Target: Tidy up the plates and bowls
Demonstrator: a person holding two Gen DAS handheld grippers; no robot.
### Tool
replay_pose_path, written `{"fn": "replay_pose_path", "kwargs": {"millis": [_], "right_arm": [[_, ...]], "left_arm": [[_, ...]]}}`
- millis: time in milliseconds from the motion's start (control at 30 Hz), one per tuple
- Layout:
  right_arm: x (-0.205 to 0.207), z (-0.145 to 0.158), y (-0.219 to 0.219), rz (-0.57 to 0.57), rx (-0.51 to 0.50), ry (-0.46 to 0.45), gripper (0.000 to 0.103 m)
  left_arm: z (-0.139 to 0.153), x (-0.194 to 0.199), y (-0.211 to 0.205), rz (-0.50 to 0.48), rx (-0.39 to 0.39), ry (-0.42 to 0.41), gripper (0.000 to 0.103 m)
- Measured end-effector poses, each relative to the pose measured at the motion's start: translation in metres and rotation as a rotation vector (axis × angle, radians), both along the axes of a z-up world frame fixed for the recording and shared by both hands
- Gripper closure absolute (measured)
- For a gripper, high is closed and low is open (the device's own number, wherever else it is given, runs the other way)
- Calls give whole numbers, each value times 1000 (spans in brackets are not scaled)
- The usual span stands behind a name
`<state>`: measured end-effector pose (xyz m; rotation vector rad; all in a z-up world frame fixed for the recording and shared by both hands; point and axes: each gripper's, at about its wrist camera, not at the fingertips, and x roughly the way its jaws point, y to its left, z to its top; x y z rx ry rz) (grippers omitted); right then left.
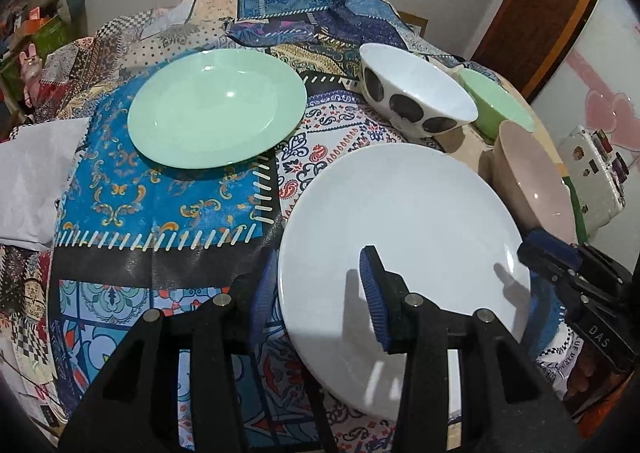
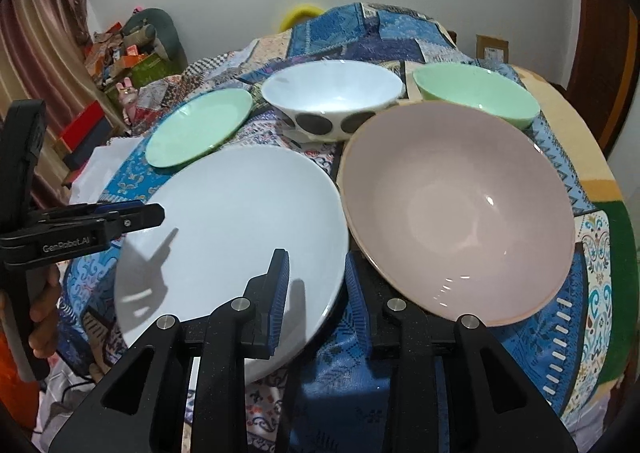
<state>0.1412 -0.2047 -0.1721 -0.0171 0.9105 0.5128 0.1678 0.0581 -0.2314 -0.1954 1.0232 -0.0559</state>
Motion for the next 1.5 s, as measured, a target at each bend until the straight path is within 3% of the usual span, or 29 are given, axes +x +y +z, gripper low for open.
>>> {"fn": "replay_pose_path", "kwargs": {"millis": [267,533,700,1067,1400,1433,1500], "right_arm": [[-4,29,11,31,14,-81,75],[8,53,43,86,57,-140,74],[18,57,69,124,68,-155,68],[48,39,118,174,27,-112,66],[92,5,154,194,-31,5,62],[94,3,157,196,-36,11,62],[100,-4,163,200,-54,28,62]], "left_arm": [[28,-15,16,44,10,-61,61],[64,-26,51,122,57,-161,42],[73,-19,84,188,91,-180,32],[48,26,132,206,95,-125,31],[-1,79,163,173,55,-52,32],[-6,85,167,166,44,-46,34],[-15,95,171,153,31,-27,50]]}}
